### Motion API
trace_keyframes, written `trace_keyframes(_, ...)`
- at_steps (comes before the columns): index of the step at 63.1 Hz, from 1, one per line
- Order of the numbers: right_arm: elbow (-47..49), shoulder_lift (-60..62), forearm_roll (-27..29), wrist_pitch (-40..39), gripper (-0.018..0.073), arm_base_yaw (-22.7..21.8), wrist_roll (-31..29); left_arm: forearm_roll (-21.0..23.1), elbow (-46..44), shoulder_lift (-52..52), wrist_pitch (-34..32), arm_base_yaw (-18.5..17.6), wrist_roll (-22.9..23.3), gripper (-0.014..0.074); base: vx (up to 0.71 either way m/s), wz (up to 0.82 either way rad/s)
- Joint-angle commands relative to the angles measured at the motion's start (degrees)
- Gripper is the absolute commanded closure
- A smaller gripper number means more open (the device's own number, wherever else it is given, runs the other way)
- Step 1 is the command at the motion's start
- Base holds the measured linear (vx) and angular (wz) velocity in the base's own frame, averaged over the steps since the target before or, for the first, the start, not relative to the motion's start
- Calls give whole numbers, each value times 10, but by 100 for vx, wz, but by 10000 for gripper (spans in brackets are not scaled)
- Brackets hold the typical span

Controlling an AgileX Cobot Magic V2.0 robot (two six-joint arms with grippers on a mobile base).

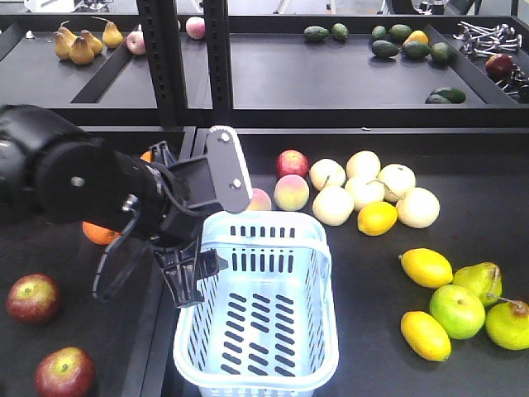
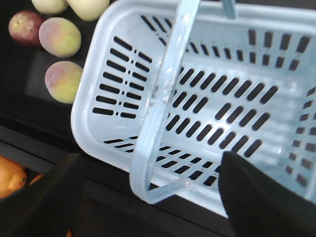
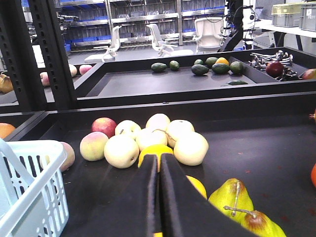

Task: Pick three apples into basket with both arms
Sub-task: 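Close the left gripper on the basket handle and lift it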

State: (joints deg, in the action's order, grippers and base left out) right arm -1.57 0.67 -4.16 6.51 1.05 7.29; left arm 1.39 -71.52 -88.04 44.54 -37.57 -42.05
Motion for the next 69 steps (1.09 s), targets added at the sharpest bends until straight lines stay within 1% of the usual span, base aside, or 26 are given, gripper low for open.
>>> trace_keyframes(1,-8,8,-7,-44,564,-4,-2,-23,-20,-1,-48,-3,-2,86,0,0)
trace_keyframes(6,-8,8,-7,-44,564,-4,-2,-41,-20,-22,-79,-3,-2,101,0,0)
trace_keyframes(11,-8,8,-7,-44,564,-4,-2,-41,-20,-37,-97,-3,-2,109,0,0)
trace_keyframes(22,-8,8,-7,-44,564,-4,-2,-41,-20,-76,-102,-3,-2,127,0,0)
trace_keyframes(29,-8,8,-7,-44,564,-4,-2,-41,-20,-88,-102,-3,-1,173,0,0)
trace_keyframes(38,-8,8,-7,-44,564,-4,-2,-41,-20,-86,-102,-3,17,337,0,0)
trace_keyframes(43,-8,8,-7,-44,564,-4,-2,-41,-20,-81,-101,-3,20,490,0,0)
trace_keyframes(44,-8,8,-7,-44,564,-4,-2,-41,-20,-79,-100,-3,20,502,0,0)
trace_keyframes(48,-8,8,-7,-44,564,-4,-2,-41,-20,-70,-99,-3,21,604,0,0)
trace_keyframes(50,-8,8,-7,-44,564,-4,-2,-41,-20,-62,-99,-3,25,605,0,0)
trace_keyframes(57,-8,8,-7,-44,564,-4,-2,-41,-20,-29,-101,-3,74,604,0,0)
trace_keyframes(59,-8,8,-7,-44,564,-4,-2,-41,-20,-15,-101,-3,91,604,0,0)
trace_keyframes(61,-8,8,-7,-44,564,-4,-2,-41,-20,1,-98,-3,117,604,0,0)
trace_keyframes(63,-8,8,-7,-44,564,-4,-2,-41,-20,14,-93,-3,130,604,0,0)
trace_keyframes(69,-8,8,-7,-44,564,-4,-2,-41,-19,60,-53,-3,195,604,0,0)
